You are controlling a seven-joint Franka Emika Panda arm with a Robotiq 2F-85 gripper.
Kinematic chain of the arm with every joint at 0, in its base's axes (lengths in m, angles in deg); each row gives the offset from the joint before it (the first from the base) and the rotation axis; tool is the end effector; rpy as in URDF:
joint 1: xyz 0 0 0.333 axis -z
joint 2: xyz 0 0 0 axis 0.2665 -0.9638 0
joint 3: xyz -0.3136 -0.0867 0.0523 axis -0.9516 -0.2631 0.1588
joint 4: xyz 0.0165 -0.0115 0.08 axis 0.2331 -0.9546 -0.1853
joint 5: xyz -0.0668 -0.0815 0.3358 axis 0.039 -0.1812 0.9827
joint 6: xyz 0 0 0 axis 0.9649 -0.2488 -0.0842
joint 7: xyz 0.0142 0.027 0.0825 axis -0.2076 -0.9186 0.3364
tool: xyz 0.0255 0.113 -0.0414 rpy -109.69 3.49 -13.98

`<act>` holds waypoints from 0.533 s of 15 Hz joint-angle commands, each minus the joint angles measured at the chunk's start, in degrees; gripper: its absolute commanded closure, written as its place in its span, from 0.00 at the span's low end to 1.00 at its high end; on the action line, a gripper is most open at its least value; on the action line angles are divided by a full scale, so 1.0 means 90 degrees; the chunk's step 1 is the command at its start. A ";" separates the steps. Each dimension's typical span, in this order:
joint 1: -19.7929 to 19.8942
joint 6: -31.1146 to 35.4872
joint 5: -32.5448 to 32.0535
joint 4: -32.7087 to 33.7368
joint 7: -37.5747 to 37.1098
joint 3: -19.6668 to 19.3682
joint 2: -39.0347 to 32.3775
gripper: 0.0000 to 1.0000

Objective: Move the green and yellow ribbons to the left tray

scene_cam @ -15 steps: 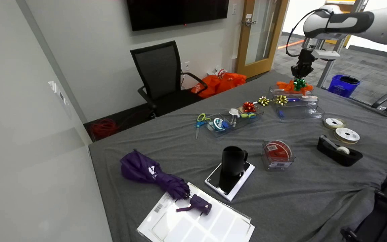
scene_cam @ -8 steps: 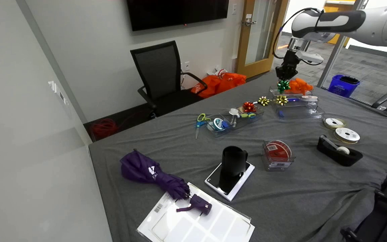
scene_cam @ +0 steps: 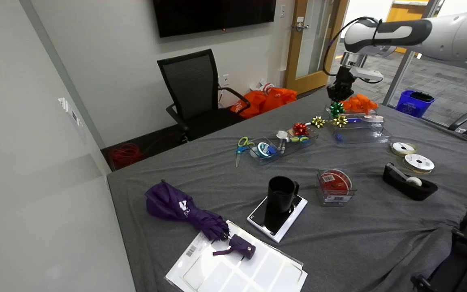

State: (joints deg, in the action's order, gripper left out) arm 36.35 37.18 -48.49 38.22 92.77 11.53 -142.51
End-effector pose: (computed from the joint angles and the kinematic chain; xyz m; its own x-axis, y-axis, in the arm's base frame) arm 0.7172 -0.2422 0.2868 0.9463 -0.3106 -0.0900 -0.3232 -0.9165 -0.2355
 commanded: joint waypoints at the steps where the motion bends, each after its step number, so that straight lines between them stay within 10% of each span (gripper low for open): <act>1: -0.0349 0.0391 -0.0205 0.0242 -0.0319 -0.0114 -0.0432 1.00; 8: -0.0605 0.1449 -0.0261 0.0445 -0.0383 -0.0103 -0.0991 1.00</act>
State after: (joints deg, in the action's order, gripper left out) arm 31.45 47.72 -50.11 39.59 89.66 11.25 -149.02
